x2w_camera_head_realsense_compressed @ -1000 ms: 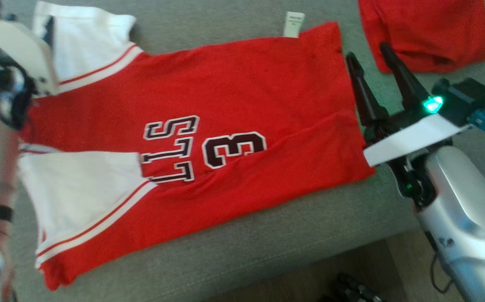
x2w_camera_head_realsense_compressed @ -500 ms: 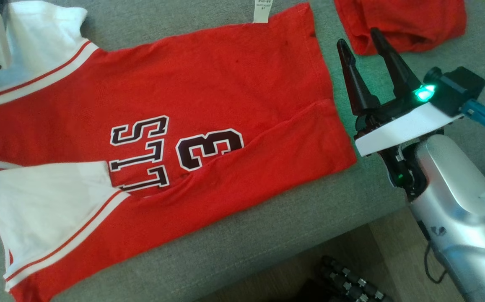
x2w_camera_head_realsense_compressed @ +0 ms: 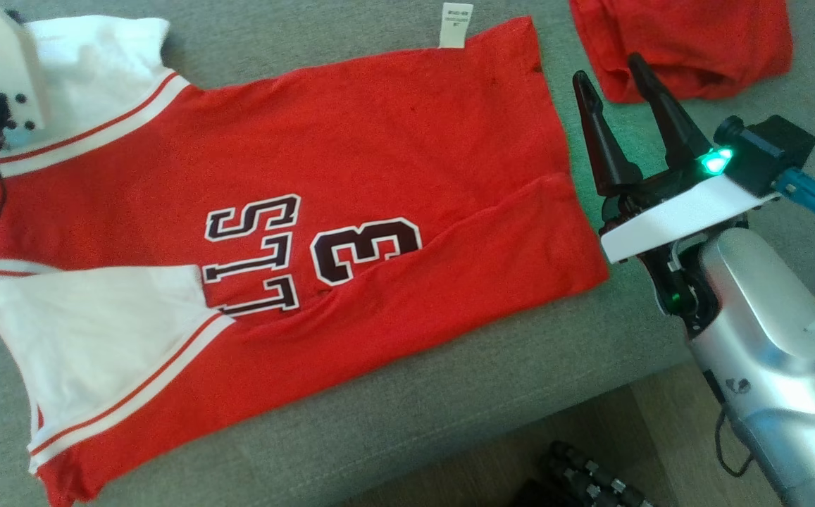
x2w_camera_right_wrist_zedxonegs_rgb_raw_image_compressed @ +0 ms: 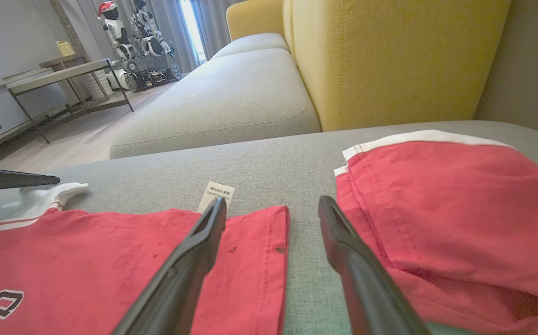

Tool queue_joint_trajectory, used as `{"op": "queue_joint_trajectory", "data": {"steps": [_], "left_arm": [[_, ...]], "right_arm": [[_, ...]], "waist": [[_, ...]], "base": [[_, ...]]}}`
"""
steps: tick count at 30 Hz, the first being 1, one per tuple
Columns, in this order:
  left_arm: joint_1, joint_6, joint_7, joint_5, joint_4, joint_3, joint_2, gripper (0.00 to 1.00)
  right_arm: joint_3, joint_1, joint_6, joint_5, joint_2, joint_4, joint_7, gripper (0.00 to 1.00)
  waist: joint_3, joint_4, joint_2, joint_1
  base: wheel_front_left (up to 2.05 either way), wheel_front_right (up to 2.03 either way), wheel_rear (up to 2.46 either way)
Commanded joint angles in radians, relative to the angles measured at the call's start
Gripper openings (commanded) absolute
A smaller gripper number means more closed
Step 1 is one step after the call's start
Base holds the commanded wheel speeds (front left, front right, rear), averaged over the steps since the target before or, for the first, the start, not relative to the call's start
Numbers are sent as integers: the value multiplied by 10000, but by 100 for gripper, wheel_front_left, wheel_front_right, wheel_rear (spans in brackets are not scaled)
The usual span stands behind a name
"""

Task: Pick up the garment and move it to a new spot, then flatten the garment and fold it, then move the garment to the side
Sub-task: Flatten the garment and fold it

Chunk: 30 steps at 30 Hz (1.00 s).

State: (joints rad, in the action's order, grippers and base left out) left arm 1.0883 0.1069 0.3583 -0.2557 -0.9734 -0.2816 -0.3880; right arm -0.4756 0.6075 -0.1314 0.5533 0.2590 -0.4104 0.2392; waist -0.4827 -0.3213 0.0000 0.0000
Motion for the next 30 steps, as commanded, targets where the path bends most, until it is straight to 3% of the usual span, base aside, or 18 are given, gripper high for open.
{"op": "queue_joint_trajectory", "data": {"steps": [1, 8, 16, 22, 30], "left_arm": [[163, 9, -267, -56, 282, 170, -331, 0], [341, -6, -1827, -326, 696, 225, 201, 0], [-69, 71, -2737, -599, 1238, 55, 777, 0], [-387, 117, -3046, -747, 1668, -159, 1098, 0], [-606, 162, -3006, -891, 2126, -465, 1256, 0]], "right_arm": [[-37, 172, 7, 43, 14, 191, 99, 100], [-30, 681, 7, 315, 442, -169, -581, 100], [-1139, 1833, 7, 1103, 1733, -976, -2256, 100], [-2294, 2533, 7, 1908, 2679, -1769, -3099, 100], [-3387, 3174, 7, 2823, 3179, -2642, -3387, 100]], "waist": [[22, 75, 0, 0], [89, 809, 0, 0], [-7, 1898, 0, 0], [-114, 2479, 0, 0], [-190, 2742, 0, 0]], "base": [[0, 0, 0], [0, 0, 0], [0, 0, 0], [0, 0, 0], [0, 0, 0]]}}
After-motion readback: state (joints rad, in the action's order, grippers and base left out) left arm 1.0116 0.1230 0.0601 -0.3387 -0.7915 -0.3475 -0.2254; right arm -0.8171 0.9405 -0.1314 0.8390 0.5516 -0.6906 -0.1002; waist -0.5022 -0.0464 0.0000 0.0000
